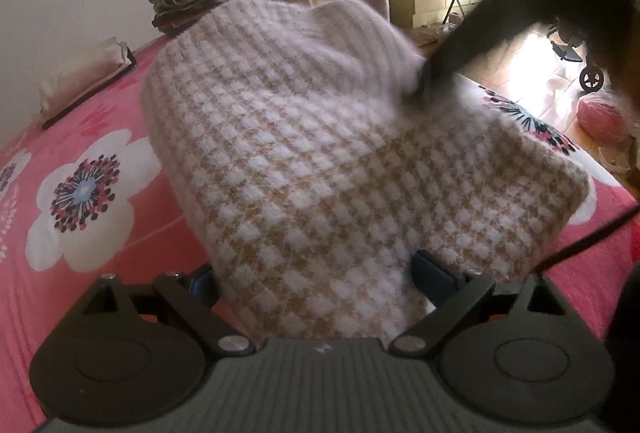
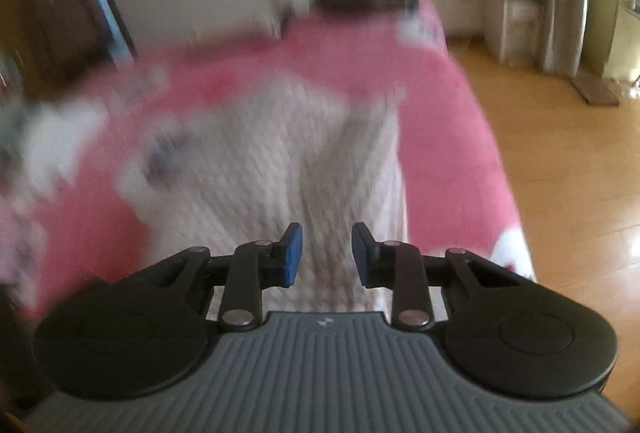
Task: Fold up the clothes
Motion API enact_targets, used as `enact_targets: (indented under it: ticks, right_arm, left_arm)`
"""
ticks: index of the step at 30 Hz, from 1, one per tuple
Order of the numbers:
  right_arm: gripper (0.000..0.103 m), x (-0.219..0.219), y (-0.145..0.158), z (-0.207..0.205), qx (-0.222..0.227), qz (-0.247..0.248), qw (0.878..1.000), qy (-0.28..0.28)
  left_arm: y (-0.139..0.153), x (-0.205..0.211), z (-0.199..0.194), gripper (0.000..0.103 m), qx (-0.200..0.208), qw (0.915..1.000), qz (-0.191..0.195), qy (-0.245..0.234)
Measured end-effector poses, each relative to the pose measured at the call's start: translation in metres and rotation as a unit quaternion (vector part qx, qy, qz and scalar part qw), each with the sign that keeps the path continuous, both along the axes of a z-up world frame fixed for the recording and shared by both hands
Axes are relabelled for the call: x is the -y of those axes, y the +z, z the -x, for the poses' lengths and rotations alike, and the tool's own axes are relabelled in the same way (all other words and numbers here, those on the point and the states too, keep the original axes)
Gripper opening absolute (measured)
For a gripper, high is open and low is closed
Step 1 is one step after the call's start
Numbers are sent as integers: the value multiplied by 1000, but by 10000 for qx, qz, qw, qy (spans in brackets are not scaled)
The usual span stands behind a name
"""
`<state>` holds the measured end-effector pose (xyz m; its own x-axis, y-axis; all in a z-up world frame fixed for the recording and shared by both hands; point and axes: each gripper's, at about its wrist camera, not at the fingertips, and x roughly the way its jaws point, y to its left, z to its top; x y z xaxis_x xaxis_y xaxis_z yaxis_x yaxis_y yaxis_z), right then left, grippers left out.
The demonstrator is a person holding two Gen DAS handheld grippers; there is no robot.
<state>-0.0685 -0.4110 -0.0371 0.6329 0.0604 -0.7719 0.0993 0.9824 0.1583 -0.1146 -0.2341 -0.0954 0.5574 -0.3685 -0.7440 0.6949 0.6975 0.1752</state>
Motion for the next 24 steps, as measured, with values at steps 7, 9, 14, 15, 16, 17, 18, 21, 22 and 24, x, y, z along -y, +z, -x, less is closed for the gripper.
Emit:
enact_targets:
  ticks: [7, 9, 14, 15, 16, 17, 18, 21, 22, 24]
  right_arm:
    - [25, 24, -38, -7, -208, -489, 9977, -420]
    - [25, 23, -36, -9, -239, -429, 9979, -434]
    - [26, 22, -38, -11, -261, -405, 9979, -423]
    - [26, 22, -38, -11, -255, -412, 9979, -431]
    - [26, 20, -38, -9, -256, -399, 9979, -444]
    - [26, 17, -37, -8, -258, -385, 9979, -456]
    - [26, 14, -37, -7, -262, -357, 9979, -464]
    - [26, 5, -36, -10, -296, -198, 9984, -449]
    - [26, 4, -36, -10, -300, -178, 9985, -427]
    - [26, 0, -34, -13, -359, -62, 9986, -374]
  left_arm:
    - [11, -38, -12, 85, -501, 9958, 723, -263]
    - [26, -69, -18, 82, -750, 9889, 1275, -150]
    - [43, -84, -29, 58, -265, 9839, 1767, -11]
    - [40, -77, -31, 50, -213, 9857, 1672, -72]
    - [36, -69, -34, 42, -161, 9873, 1576, -133]
    - [32, -62, -36, 39, -109, 9887, 1481, -194]
    - [28, -54, -39, 29, -57, 9900, 1385, -254]
    - [17, -32, -46, 16, 99, 9930, 1095, -436]
    - [14, -34, -47, 16, 81, 9922, 1183, -393]
    - [11, -38, -47, 16, 3, 9908, 1322, -291]
